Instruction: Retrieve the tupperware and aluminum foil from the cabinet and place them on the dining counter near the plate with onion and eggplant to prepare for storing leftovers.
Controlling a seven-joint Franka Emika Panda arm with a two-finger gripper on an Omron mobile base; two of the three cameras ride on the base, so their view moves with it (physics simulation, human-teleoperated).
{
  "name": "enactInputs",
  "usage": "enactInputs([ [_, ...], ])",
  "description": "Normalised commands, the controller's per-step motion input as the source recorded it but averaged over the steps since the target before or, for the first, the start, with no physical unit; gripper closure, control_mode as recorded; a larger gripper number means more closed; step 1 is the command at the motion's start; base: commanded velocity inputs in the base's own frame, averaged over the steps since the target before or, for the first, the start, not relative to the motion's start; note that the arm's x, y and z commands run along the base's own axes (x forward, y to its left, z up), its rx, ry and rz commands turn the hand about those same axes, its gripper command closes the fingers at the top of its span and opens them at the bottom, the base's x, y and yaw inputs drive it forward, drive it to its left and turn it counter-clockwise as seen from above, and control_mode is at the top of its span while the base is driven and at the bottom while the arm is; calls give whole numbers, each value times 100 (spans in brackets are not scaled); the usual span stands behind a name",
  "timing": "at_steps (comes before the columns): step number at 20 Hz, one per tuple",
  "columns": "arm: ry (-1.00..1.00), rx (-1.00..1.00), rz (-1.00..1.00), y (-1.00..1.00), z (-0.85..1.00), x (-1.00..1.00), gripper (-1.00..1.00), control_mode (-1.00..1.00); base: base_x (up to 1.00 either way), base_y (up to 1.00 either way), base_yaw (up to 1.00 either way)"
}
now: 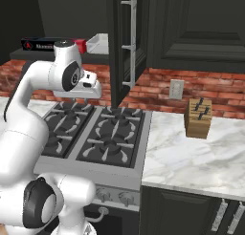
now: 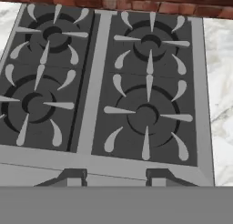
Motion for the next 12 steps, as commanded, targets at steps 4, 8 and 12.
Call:
enactInputs([
  [4, -16, 0, 0, 0, 12, -12, -100, -100, 0, 0, 0],
  [8, -47, 0, 0, -12, 40, -1, -100, -100, 0, 0, 0],
  [12, -43, 0, -3, -16, 44, 0, -100, -100, 0, 0, 0],
])
